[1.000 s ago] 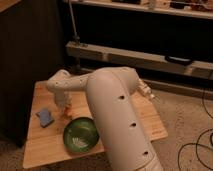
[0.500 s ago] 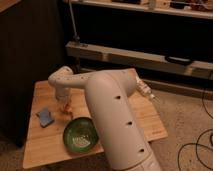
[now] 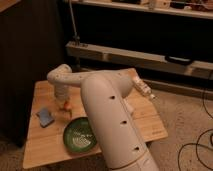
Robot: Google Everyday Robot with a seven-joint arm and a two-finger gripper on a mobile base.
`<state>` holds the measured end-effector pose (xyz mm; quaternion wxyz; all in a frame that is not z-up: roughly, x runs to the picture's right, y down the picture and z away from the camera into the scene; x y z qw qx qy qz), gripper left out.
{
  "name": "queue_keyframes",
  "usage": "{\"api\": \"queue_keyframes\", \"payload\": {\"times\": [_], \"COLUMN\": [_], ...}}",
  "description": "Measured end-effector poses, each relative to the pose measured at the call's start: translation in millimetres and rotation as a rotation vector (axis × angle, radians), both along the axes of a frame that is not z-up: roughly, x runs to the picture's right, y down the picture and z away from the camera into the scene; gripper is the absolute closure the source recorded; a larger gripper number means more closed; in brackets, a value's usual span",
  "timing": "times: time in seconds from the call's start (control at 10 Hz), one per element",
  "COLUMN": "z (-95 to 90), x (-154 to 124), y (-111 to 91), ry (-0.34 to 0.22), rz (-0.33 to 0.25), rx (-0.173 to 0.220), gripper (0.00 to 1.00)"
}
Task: Drag the pepper across the table
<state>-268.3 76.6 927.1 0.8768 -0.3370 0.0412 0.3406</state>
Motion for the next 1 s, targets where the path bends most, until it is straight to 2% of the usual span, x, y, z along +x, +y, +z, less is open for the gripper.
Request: {"api": "queue_keyframes", "payload": {"times": [0.6, 1.0], "z": [21.7, 49.8], "x": [3.3, 23.7], "y": [-19.3, -47.5], "ry": [-0.005, 0.029], "rz": [-0.01, 0.016], "rx": [0.013, 0.011], "gripper": [0.75, 0.75]}}
